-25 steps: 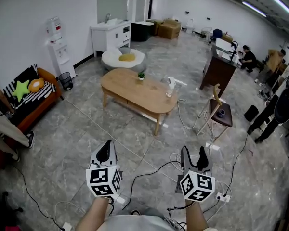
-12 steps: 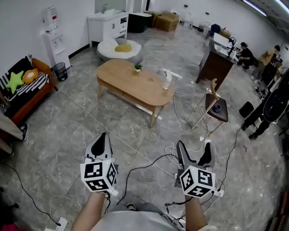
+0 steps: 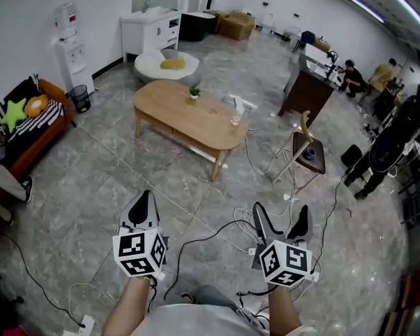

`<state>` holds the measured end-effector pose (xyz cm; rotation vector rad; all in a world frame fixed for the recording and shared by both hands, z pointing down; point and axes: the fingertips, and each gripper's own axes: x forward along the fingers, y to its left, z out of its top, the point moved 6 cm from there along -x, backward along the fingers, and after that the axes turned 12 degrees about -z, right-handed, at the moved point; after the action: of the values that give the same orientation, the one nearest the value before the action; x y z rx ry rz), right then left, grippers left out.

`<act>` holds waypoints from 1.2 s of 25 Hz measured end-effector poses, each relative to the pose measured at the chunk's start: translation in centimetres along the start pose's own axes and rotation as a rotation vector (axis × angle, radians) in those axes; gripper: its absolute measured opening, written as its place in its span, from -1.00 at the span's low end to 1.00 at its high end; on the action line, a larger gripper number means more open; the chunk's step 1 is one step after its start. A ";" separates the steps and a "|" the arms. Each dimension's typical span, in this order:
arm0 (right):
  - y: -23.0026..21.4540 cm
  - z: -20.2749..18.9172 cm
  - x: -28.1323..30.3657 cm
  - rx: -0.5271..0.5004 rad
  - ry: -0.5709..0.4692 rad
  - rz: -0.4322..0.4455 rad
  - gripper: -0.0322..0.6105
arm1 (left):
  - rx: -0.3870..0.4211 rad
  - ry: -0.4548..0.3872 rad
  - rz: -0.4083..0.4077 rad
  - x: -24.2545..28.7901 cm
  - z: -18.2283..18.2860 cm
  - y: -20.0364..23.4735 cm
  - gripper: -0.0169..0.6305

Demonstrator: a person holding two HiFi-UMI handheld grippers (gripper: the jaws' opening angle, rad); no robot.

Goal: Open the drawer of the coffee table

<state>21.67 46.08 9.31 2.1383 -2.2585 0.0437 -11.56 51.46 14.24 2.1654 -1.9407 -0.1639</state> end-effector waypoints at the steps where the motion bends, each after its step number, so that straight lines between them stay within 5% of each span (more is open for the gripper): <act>1: 0.1 0.0 0.1 -0.006 0.004 0.003 0.93 | -0.005 0.000 0.000 0.2 0.0 0.1 -0.97; 13: 0.1 -2.0 7.0 0.025 0.039 0.025 0.93 | 0.013 0.040 0.024 5.5 -0.8 1.4 -0.97; 30: 0.2 -1.4 33.0 0.076 0.057 0.095 0.93 | 0.048 0.049 0.101 27.8 2.8 4.7 -0.97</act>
<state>19.72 13.21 12.04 2.0348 -2.3614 0.1935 -13.46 23.16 14.59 2.0742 -2.0411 -0.0474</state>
